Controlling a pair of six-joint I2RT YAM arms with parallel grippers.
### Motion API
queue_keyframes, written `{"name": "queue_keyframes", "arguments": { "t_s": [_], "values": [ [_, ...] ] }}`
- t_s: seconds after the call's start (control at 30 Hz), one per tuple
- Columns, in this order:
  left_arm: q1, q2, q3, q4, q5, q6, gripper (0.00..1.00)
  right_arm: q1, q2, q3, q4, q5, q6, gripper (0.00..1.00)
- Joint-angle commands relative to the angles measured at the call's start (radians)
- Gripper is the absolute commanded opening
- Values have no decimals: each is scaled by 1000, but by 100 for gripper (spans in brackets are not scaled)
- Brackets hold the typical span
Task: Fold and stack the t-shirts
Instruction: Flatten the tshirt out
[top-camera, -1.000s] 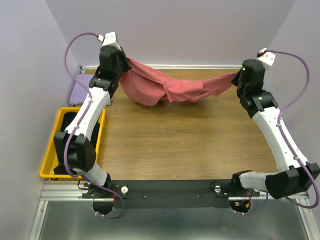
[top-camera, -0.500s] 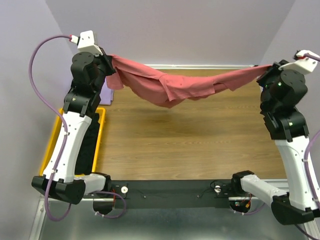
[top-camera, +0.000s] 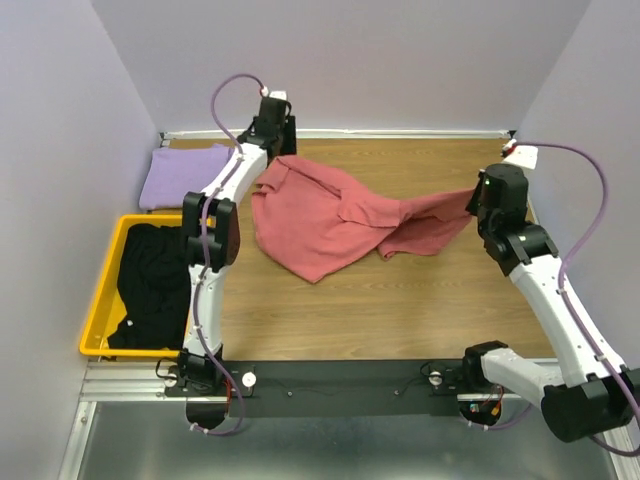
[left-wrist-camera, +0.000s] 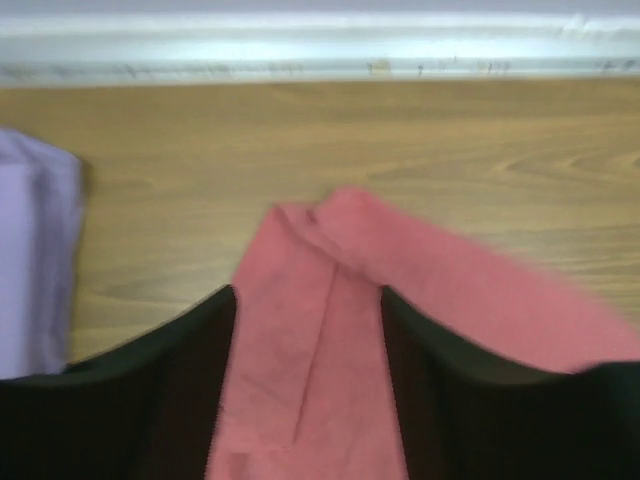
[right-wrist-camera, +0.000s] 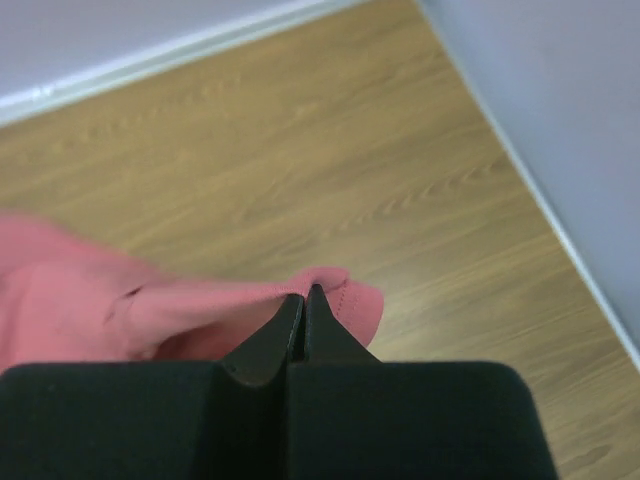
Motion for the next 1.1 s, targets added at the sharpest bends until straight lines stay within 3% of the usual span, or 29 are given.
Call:
{"name": "queue_keyframes", "arguments": {
  "t_s": [0.0, 0.13, 0.27, 0.4, 0.5, 0.6, 0.8, 1.07],
  "values": [
    [-33, -19, 71, 3, -1, -20, 74, -7, 20, -46, 9, -119, 56, 1],
    [-66, -172, -113, 23, -73, -81, 76, -7, 55, -59, 8, -174, 73, 1],
    [-108, -414, -556, 106, -79, -147, 76, -7, 82, -68, 8, -230, 73, 1],
    [-178, -659, -865, 120, -76, -236, 76, -7, 75, -94, 6, -277, 81, 0],
    [-221, -755, -1062, 140, -16, -351, 76, -8, 63, -117, 6, -306, 84, 1],
    [-272, -843, -1188, 172, 10, -457, 76, -7, 53, -138, 6, -332, 83, 1],
    [-306, -837, -1302, 236, 18, -611, 77, -7, 36, -174, 8, -374, 89, 0],
    [-358, -696, -1287, 276, -19, -669, 75, -7, 0, -203, 6, -402, 93, 1]
  ]
}}
